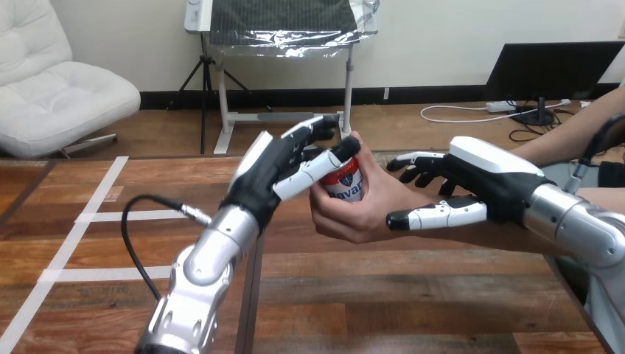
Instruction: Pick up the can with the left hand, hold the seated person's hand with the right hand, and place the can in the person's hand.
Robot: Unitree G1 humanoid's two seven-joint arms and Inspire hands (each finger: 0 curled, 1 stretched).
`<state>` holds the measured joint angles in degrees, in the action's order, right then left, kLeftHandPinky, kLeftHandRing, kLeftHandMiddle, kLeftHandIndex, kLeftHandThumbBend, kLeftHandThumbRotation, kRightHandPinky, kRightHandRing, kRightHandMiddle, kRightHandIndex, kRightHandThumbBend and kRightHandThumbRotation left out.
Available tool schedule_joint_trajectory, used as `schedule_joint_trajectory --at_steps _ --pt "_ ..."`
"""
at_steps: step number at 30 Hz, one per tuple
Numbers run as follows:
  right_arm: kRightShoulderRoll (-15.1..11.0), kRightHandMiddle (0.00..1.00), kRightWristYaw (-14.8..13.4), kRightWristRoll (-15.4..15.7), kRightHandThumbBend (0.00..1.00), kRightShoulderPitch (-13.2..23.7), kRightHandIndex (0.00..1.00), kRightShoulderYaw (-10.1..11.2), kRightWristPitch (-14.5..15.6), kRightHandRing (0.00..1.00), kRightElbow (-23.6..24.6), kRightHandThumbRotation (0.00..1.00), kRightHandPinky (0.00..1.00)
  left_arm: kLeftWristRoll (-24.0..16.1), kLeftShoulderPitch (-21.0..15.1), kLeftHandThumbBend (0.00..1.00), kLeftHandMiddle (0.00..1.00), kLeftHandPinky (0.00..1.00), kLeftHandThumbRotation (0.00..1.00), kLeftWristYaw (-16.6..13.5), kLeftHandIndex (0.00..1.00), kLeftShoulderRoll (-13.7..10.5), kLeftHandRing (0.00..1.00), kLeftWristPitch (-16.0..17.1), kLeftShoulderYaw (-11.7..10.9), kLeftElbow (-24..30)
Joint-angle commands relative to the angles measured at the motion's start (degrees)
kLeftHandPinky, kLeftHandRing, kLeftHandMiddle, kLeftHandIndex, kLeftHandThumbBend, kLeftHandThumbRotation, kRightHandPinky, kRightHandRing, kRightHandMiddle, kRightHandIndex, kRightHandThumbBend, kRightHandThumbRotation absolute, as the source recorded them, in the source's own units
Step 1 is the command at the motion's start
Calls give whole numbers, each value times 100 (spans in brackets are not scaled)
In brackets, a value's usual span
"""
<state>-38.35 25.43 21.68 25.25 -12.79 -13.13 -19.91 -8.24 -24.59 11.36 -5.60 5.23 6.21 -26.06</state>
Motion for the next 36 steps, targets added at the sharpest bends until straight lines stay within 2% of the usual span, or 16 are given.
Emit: schedule_joint_trajectory --at_steps 1,3,10,22,32,36 --pt "183 86 58 -312 100 -221 92 145 32 82 146 86 66 134 99 87 89 93 88 -34 87 -15 91 -46 -87 621" --pt "208 86 12 -433 100 -313 92 219 -42 82 208 87 66 158 276 86 88 91 89 -66 87 -18 91 -73 -111 831" --pt "235 89 -112 -559 100 -492 94 314 -83 85 379 93 68 193 614 82 88 83 91 -113 87 -36 89 -71 -124 1227" --pt "495 91 -351 -1115 100 -881 93 662 -337 87 667 99 70 308 1336 76 87 76 91 -211 85 54 86 119 -159 2007" --pt "888 93 -508 -1829 100 -1402 94 1009 -366 91 1355 100 80 529 2100 68 86 77 93 -247 84 120 85 119 -116 2973" --pt "1054 95 -546 -2106 99 -1602 95 1127 -451 93 1579 100 82 558 2376 70 86 78 93 -240 84 113 85 173 -104 3320"
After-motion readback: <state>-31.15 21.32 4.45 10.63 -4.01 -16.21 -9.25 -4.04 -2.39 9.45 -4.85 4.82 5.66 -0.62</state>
